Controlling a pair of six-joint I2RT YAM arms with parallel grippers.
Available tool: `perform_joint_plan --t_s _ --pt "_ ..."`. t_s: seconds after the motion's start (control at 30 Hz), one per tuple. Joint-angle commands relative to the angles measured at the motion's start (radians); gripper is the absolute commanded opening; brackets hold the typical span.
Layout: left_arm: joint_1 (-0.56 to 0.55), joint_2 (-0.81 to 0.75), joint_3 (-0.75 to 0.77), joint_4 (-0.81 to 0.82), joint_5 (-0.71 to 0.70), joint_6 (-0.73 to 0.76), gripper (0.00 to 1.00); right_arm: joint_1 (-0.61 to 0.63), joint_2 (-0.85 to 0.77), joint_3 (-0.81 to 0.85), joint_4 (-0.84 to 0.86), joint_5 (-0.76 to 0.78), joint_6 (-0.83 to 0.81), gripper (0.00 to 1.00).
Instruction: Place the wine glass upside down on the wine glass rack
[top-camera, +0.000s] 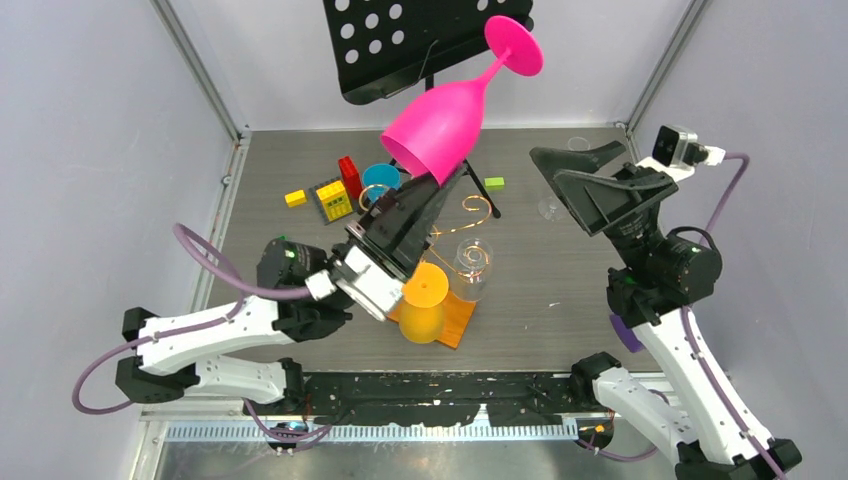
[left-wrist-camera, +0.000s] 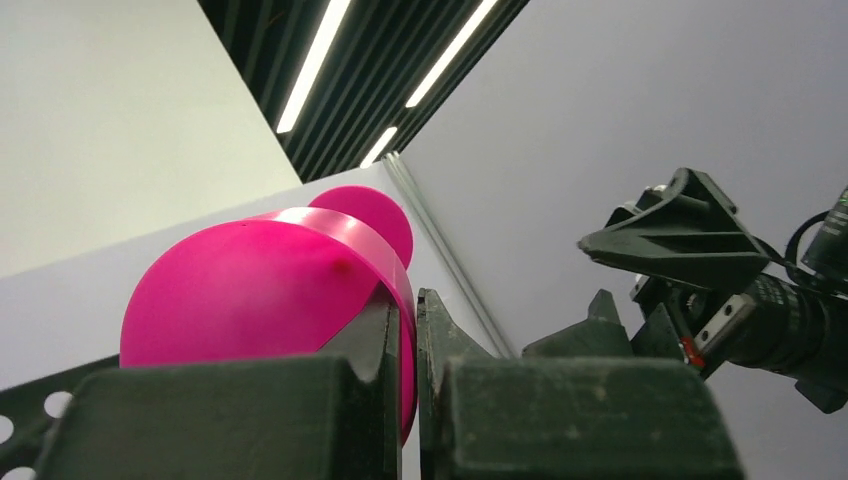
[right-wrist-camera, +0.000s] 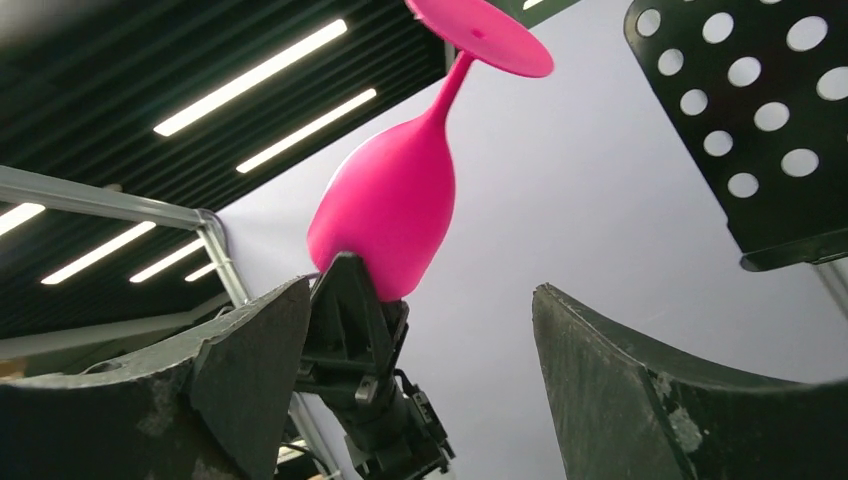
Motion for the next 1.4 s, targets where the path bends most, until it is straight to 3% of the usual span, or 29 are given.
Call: perform_joint_plan --t_s 0.0,0.3,0.6,1.03,1.3,1.37 --pt "-0.072 0.034 -0.026 0.111 0.001 0.284 0.00 0.020 0.074 0.024 0.162 0.048 0.159 0.87" --pt "-0.139 0.094 -0.111 0.130 -0.040 0.541 0.00 0.024 0.112 0.042 0.182 0.051 0.254 0.82" --pt "-0.144 0.168 -0.098 0.144 -0.086 0.699 0.00 0.023 0.094 0.019 0.173 0.056 0.282 0.68" --pt "-0.144 0.198 -0.108 0.147 -0.119 0.759 0.00 0.024 0.115 0.013 0.230 0.022 0.332 0.54" --pt "-0.144 0.167 -0.170 0.149 -0.070 0.726 0.00 0.024 0.143 0.008 0.262 0.013 0.368 0.58" --pt "-0.144 0.168 -0.178 0.152 -0.075 0.730 0.00 0.023 0.145 0.006 0.266 0.014 0.368 0.53"
